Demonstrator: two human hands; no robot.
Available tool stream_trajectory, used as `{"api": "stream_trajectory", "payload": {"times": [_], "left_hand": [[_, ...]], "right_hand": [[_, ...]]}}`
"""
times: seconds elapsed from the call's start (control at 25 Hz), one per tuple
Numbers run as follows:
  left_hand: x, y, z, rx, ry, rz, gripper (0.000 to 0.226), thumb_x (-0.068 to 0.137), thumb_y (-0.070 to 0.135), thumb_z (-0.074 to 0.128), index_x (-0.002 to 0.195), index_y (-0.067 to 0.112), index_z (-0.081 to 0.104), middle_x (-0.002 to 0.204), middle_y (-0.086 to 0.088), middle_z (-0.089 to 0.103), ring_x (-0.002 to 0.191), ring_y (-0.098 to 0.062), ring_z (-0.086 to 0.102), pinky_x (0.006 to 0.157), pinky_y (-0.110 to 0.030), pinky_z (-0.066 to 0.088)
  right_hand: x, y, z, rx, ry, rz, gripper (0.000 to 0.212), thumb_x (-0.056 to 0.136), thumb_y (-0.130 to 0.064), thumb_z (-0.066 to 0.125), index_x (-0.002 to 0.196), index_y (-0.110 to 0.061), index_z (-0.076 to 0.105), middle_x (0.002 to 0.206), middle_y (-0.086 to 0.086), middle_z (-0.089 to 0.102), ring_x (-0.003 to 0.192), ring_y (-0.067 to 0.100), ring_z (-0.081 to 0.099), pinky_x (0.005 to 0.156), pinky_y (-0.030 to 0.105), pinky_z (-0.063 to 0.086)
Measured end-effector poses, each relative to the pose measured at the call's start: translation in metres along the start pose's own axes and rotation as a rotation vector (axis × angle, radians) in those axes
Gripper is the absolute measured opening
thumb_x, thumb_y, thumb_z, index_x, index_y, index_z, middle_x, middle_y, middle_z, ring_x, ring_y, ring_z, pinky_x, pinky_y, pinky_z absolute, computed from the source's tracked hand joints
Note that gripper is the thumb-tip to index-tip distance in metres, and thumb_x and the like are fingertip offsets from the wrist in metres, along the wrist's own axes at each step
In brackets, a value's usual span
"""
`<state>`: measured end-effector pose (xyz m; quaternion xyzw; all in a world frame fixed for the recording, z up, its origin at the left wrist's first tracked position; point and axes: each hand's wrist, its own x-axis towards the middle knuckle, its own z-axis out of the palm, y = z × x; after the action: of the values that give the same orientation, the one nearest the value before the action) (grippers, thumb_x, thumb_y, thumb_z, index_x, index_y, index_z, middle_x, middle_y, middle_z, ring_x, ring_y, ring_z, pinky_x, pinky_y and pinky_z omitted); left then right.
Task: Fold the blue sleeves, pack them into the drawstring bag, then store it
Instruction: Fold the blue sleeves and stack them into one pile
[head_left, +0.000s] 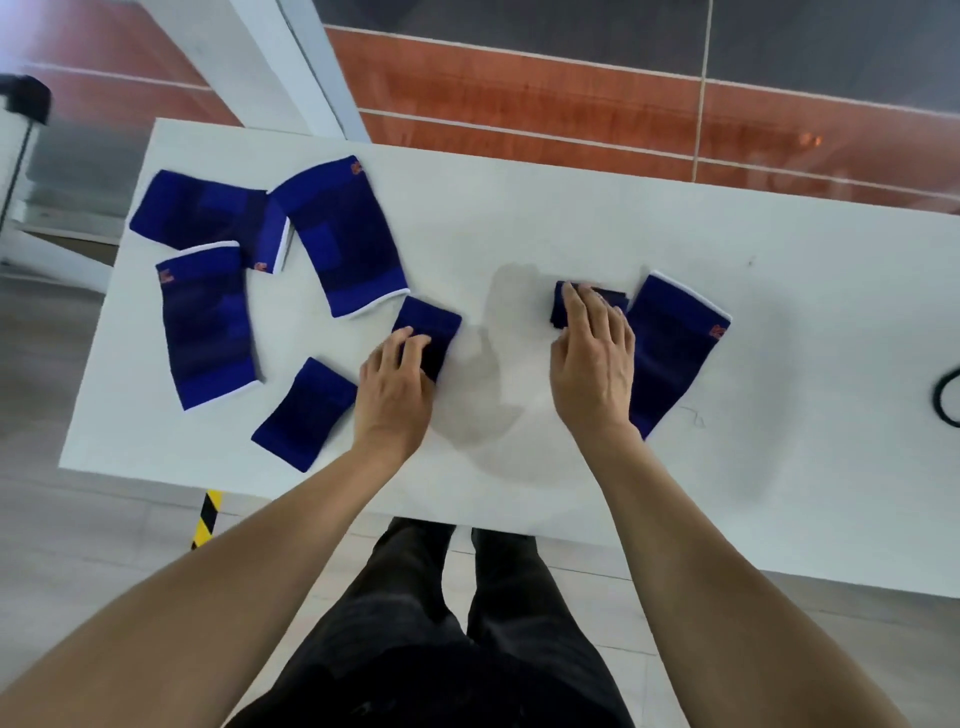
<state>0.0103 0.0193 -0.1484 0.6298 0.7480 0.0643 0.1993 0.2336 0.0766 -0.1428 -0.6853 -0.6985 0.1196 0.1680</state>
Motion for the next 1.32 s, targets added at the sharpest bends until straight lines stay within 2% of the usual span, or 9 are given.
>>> {"api": "stream_trajectory", "payload": {"times": [0.2, 0.36, 0.48, 0.56, 0.72, 0.84, 1.0, 1.16, 1.32], "left_hand": [[-0.017, -0.011, -0.001, 0.074, -0.205, 0.083, 0.057, 0.100, 0.020, 0.047, 0.155, 0.019, 0.032, 0.165, -0.007, 0.021, 0.150, -0.030, 0.023, 0.120, -0.045, 0.028], [-0.014, 0.006, -0.004, -0.060, -0.267, 0.128, 0.054, 0.100, 0.014, 0.049, 0.153, 0.014, 0.035, 0.165, -0.009, 0.022, 0.149, -0.028, 0.026, 0.120, -0.042, 0.028], [-0.022, -0.006, -0.015, -0.053, -0.081, 0.034, 0.050, 0.094, 0.009, 0.055, 0.143, 0.012, 0.045, 0.152, -0.011, 0.039, 0.134, -0.031, 0.043, 0.107, -0.041, 0.043], [-0.034, -0.028, -0.024, 0.036, 0.080, -0.127, 0.044, 0.091, 0.011, 0.057, 0.134, 0.011, 0.049, 0.139, -0.012, 0.048, 0.120, -0.035, 0.050, 0.099, -0.043, 0.044], [-0.057, -0.067, -0.019, 0.133, 0.127, -0.440, 0.038, 0.088, 0.020, 0.059, 0.123, 0.009, 0.052, 0.132, -0.019, 0.051, 0.122, -0.043, 0.046, 0.109, -0.054, 0.034], [-0.060, -0.074, -0.014, 0.086, 0.087, -0.411, 0.037, 0.092, 0.020, 0.054, 0.128, 0.018, 0.054, 0.139, -0.013, 0.048, 0.125, -0.039, 0.045, 0.113, -0.053, 0.029], [-0.060, -0.067, -0.019, 0.019, -0.009, -0.140, 0.050, 0.094, 0.013, 0.055, 0.141, 0.031, 0.053, 0.130, -0.008, 0.048, 0.113, -0.034, 0.048, 0.103, -0.046, 0.036], [-0.064, -0.069, -0.020, -0.101, 0.041, -0.314, 0.056, 0.094, 0.021, 0.063, 0.144, 0.022, 0.039, 0.124, -0.009, 0.055, 0.108, -0.032, 0.052, 0.096, -0.043, 0.043], [-0.068, -0.069, -0.020, -0.341, 0.050, -0.385, 0.035, 0.098, 0.022, 0.060, 0.130, 0.013, 0.049, 0.101, -0.002, 0.064, 0.101, -0.028, 0.058, 0.089, -0.039, 0.049]], "right_hand": [[-0.044, -0.051, 0.023, 0.078, -0.213, -0.259, 0.048, 0.086, -0.003, 0.058, 0.133, -0.012, 0.061, 0.136, 0.008, 0.061, 0.129, 0.028, 0.054, 0.115, 0.043, 0.033], [-0.060, -0.054, 0.031, 0.016, -0.374, -0.285, 0.052, 0.093, -0.009, 0.054, 0.144, -0.014, 0.053, 0.148, 0.004, 0.053, 0.141, 0.024, 0.043, 0.121, 0.041, 0.022], [-0.060, -0.050, 0.033, -0.035, -0.416, -0.242, 0.054, 0.094, -0.009, 0.053, 0.147, -0.016, 0.049, 0.154, 0.001, 0.046, 0.146, 0.021, 0.035, 0.123, 0.039, 0.015], [-0.058, -0.050, 0.031, -0.046, -0.409, -0.218, 0.053, 0.094, -0.008, 0.052, 0.146, -0.015, 0.051, 0.153, 0.002, 0.047, 0.146, 0.022, 0.036, 0.122, 0.039, 0.017], [-0.055, -0.055, 0.028, -0.041, -0.344, -0.203, 0.047, 0.093, -0.007, 0.053, 0.140, -0.011, 0.057, 0.146, 0.006, 0.055, 0.140, 0.024, 0.044, 0.116, 0.040, 0.027], [-0.059, -0.062, 0.029, -0.031, -0.275, -0.185, 0.044, 0.090, -0.006, 0.056, 0.134, -0.010, 0.061, 0.139, 0.006, 0.060, 0.132, 0.026, 0.051, 0.108, 0.040, 0.034], [-0.072, -0.075, 0.032, -0.019, -0.250, -0.246, 0.037, 0.086, -0.005, 0.060, 0.122, -0.010, 0.067, 0.119, 0.005, 0.067, 0.107, 0.030, 0.059, 0.092, 0.041, 0.041], [-0.084, -0.094, 0.036, 0.027, -0.286, -0.230, 0.030, 0.086, -0.006, 0.058, 0.114, -0.010, 0.067, 0.098, 0.005, 0.066, 0.089, 0.030, 0.058, 0.083, 0.040, 0.044], [-0.093, -0.111, 0.042, 0.104, -0.488, -0.153, 0.024, 0.098, -0.020, 0.052, 0.117, -0.012, 0.065, 0.114, 0.003, 0.067, 0.106, 0.025, 0.060, 0.092, 0.037, 0.042]]}}
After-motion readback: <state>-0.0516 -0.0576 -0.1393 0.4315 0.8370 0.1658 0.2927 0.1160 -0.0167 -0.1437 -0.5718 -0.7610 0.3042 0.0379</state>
